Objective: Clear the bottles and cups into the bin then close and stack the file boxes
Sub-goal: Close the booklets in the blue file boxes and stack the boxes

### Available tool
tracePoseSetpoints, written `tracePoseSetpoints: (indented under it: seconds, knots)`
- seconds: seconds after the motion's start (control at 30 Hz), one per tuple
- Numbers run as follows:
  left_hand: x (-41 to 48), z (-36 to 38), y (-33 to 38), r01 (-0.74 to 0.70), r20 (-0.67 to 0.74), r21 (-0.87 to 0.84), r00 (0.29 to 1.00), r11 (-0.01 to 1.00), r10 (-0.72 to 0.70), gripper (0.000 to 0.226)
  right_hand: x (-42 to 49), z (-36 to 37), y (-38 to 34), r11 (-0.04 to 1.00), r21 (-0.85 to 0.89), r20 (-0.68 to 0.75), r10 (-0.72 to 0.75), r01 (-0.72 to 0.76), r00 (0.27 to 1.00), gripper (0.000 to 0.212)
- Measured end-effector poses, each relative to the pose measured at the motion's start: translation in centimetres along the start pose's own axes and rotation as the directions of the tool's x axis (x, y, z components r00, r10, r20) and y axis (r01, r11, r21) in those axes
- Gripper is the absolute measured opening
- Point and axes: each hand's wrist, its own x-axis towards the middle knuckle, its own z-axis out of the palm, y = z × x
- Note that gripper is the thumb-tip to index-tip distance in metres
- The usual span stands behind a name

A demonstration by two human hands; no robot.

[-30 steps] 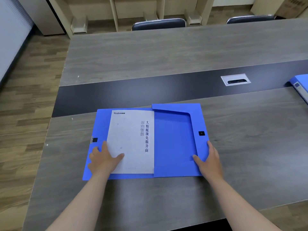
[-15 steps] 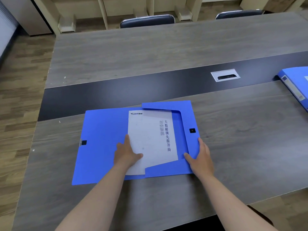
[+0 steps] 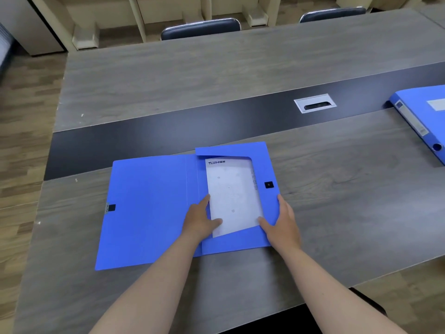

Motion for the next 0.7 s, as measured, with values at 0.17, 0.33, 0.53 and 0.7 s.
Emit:
tracePoseSetpoints:
  seconds: [0.17, 0.33, 0.53, 0.7]
  knots:
    - [-1.6, -5.2, -5.3, -0.079, -0.317, -0.007, 0.946, 0.997, 0.073, 0.072, 0.0, 0.0, 0.0, 1.0, -0.016, 0.001, 0.007, -0.007, 1.0, 0.088]
    - [-3.4, -10.3, -11.2, 0.052, -0.53, 0.013, 0.847, 0.999, -0.037, 0.075, 0.1, 0.3, -0.1, 0.999, -0.046, -0.014, 0.014, -0.014, 1.0, 0.089]
    - [-4.5, -13.5, -16.2, 0.209, -0.466, -0.227, 0.835, 0.951, -0.294, 0.088, 0.2, 0.4, -0.1, 0.998, -0.064, -0.028, 0.024, -0.026, 0.999, 0.089]
    - [-5.9, -16.1, -16.7, 0.13, -0.418, -0.541, 0.816, 0.831, -0.399, 0.08, 0.1, 0.4, -0.1, 0.997, -0.07, -0.02, 0.025, -0.027, 0.999, 0.09]
